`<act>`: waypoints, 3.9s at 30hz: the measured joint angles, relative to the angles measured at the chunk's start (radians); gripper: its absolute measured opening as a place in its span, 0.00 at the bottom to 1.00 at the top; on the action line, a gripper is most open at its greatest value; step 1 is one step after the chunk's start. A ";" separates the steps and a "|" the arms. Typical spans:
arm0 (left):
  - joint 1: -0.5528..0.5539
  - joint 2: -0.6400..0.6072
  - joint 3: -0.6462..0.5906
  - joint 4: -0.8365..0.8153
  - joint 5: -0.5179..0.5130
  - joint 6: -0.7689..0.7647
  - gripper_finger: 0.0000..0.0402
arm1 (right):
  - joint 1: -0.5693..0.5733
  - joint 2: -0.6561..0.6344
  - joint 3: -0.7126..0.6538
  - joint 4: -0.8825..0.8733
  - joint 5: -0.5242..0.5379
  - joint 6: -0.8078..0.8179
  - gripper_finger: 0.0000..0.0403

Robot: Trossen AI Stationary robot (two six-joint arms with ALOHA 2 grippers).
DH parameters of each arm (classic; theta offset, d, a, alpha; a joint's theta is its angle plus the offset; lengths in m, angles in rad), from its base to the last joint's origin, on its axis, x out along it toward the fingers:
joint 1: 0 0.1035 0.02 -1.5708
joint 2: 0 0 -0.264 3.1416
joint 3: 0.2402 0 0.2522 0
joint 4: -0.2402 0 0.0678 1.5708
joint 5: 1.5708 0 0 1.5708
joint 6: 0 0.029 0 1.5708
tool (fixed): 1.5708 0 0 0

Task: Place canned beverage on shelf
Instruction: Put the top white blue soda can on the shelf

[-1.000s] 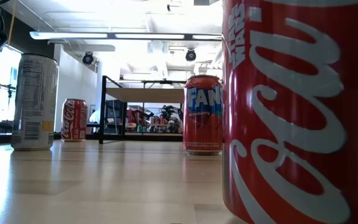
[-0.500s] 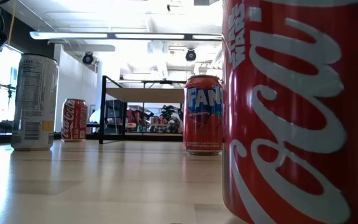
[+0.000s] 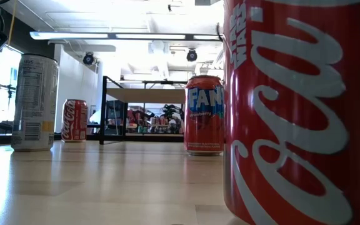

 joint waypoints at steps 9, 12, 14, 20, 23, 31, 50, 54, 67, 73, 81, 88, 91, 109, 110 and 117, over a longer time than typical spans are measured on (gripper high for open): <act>0.000 0.000 0.000 0.000 0.000 0.000 0.90 | 0.116 0.252 0.296 -0.021 0.023 0.047 0.61; 0.000 0.000 0.000 0.000 0.000 0.000 0.90 | 0.138 0.316 0.376 -0.026 0.005 0.047 0.61; 0.000 0.000 0.000 0.000 0.000 0.000 0.90 | 0.153 0.354 0.413 -0.025 0.002 0.050 0.61; 0.000 0.000 0.000 0.000 0.000 0.000 0.90 | 0.192 0.442 0.445 -0.025 -0.023 0.089 0.61; 0.000 0.000 0.000 0.000 0.000 0.000 0.90 | 0.204 0.462 0.445 -0.026 -0.037 0.107 0.61; 0.000 0.000 0.000 0.001 0.000 0.000 0.90 | 0.212 0.478 0.445 -0.012 -0.041 0.109 0.61; 0.000 0.000 0.000 0.000 0.000 0.000 0.90 | 0.212 0.477 0.420 0.000 -0.023 0.099 0.64; 0.000 0.000 0.000 0.001 0.000 0.000 0.90 | 0.212 0.473 0.398 0.009 -0.031 0.099 0.64; 0.000 0.000 0.000 0.001 0.000 0.000 0.90 | 0.212 0.471 0.393 0.088 -0.090 0.112 0.65; 0.000 0.000 0.000 0.001 0.000 0.000 0.90 | 0.209 0.473 0.392 0.090 -0.095 0.129 0.65; 0.000 0.000 0.000 0.001 0.000 0.000 0.90 | 0.198 0.484 0.386 0.109 -0.113 0.153 0.73; 0.000 0.000 0.000 0.001 0.000 0.000 0.90 | 0.171 0.479 0.388 0.099 -0.108 0.210 0.79; 0.000 0.000 0.000 0.001 0.000 0.000 0.90 | 0.162 0.479 0.388 0.089 -0.096 0.269 0.82; 0.000 0.000 0.000 0.001 0.000 0.000 0.90 | 0.253 0.408 0.390 0.084 0.018 0.608 0.91; 0.000 0.000 0.000 0.000 0.000 0.000 0.90 | 0.270 0.397 0.390 0.086 0.037 0.649 0.91; 0.000 0.000 0.000 0.000 0.000 0.000 0.90 | 0.419 0.370 0.391 0.108 0.258 0.980 0.91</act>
